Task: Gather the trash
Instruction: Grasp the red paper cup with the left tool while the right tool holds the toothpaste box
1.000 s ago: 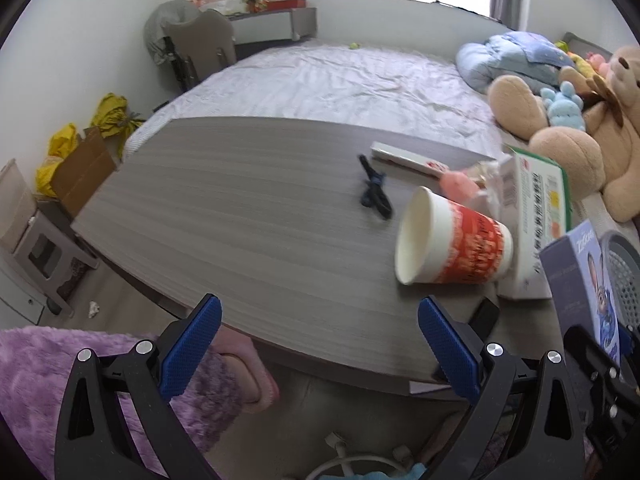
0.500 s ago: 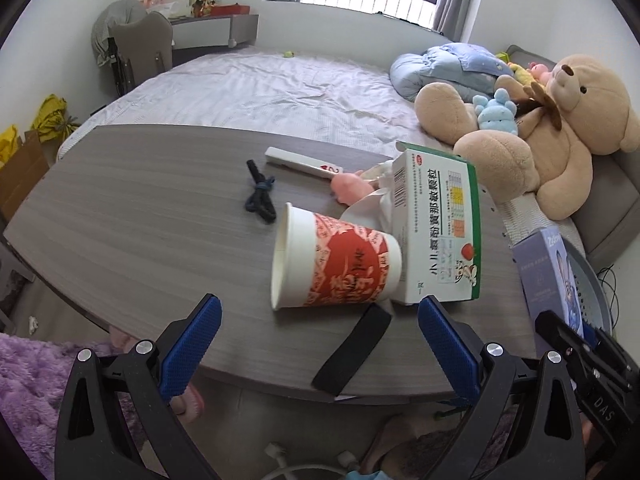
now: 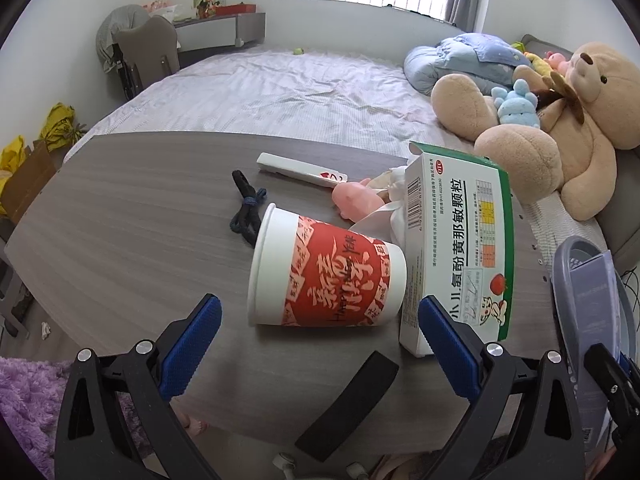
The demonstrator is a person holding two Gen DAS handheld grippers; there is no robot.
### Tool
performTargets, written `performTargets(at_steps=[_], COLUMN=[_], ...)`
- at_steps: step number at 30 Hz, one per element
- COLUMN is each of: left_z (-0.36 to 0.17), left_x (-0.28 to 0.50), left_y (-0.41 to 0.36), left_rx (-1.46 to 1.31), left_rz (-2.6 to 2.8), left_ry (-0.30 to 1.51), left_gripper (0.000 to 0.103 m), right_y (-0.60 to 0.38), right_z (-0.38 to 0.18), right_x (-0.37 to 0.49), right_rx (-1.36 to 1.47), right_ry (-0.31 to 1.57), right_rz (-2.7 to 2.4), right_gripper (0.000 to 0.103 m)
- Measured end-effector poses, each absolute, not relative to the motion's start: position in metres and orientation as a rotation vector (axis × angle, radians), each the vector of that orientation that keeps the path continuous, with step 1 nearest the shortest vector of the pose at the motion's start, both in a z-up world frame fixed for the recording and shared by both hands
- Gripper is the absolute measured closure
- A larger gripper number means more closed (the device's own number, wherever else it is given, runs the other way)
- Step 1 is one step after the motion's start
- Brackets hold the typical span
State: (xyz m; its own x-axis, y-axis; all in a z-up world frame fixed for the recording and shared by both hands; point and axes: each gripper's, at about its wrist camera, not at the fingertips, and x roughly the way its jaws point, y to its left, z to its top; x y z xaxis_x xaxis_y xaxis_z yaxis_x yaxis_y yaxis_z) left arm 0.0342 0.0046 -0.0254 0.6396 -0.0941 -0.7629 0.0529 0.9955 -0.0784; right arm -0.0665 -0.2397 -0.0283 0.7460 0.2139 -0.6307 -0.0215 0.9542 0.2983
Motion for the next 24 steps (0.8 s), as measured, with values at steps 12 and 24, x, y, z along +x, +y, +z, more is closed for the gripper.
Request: performTargets(at_steps=[12, 24], left_z=[-0.036, -0.043], left_x=[0.07, 0.093], left_y=[0.009, 0.011], left_rx=[-0.072, -0.122], left_rz=[-0.049, -0.07], left_ry=[0.895, 0.924], left_gripper=[0.006, 0.006], right_y=[-0.255, -0.254], right_z=[-0.035, -0.035], right_x=[-0.062, -0.06], right_rx=[0.315, 0.319], right_ry=[0.732, 0.733], right_rz=[0.11, 0.115], right_gripper=[0.056, 0.056])
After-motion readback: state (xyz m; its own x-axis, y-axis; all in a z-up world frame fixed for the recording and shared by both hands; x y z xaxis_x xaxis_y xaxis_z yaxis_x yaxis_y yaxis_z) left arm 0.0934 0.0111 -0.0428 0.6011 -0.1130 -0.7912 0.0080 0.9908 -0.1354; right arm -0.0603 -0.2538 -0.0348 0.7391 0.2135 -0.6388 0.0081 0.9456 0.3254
